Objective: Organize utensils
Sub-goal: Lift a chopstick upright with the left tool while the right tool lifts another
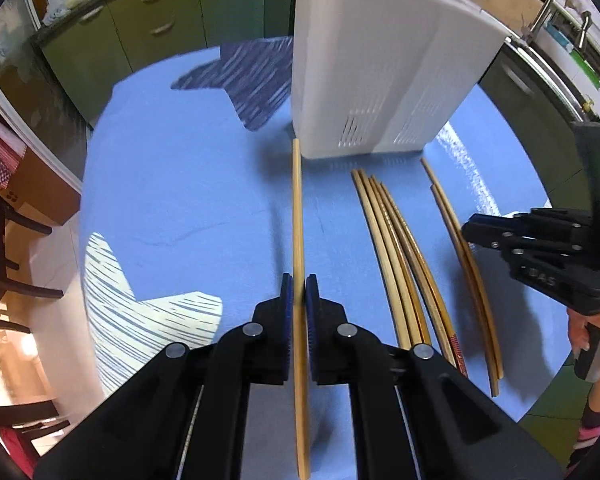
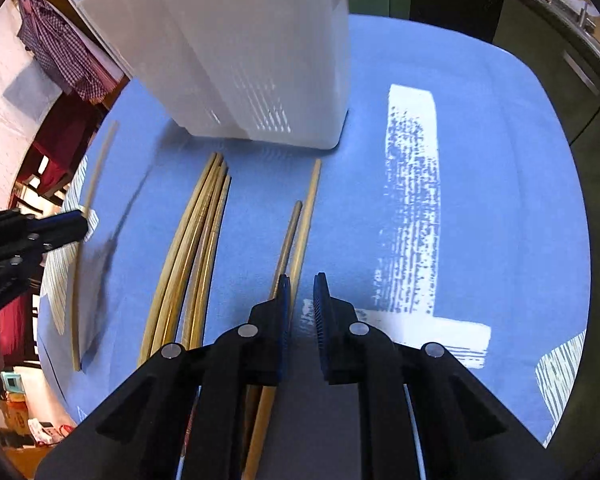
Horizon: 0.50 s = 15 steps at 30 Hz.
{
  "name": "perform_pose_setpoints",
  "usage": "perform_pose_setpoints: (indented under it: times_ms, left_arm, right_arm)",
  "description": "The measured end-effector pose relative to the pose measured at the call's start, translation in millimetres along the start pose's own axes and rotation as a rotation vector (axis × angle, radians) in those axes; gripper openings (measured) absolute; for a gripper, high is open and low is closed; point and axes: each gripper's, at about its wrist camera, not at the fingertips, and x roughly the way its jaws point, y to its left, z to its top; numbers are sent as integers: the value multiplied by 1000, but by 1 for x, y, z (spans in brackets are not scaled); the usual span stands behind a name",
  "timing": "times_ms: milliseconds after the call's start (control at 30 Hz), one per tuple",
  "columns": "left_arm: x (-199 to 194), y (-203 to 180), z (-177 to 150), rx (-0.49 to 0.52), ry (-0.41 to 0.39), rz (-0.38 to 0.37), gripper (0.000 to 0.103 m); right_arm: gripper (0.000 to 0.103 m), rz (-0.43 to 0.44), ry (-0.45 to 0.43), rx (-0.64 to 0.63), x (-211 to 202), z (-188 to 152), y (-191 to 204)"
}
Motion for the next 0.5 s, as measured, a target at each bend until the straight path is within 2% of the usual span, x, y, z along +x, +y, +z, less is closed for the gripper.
perform_pose_setpoints:
  times_ms: [267,500]
  left_arm:
    - [-17,14,-18,12,-35,-15,6]
    - [-24,14,-21,15,-49,-24,6]
  right_arm:
    - [11,-81,71,-39,10,10,23]
    - [7,-149,81,-78,14,15,42]
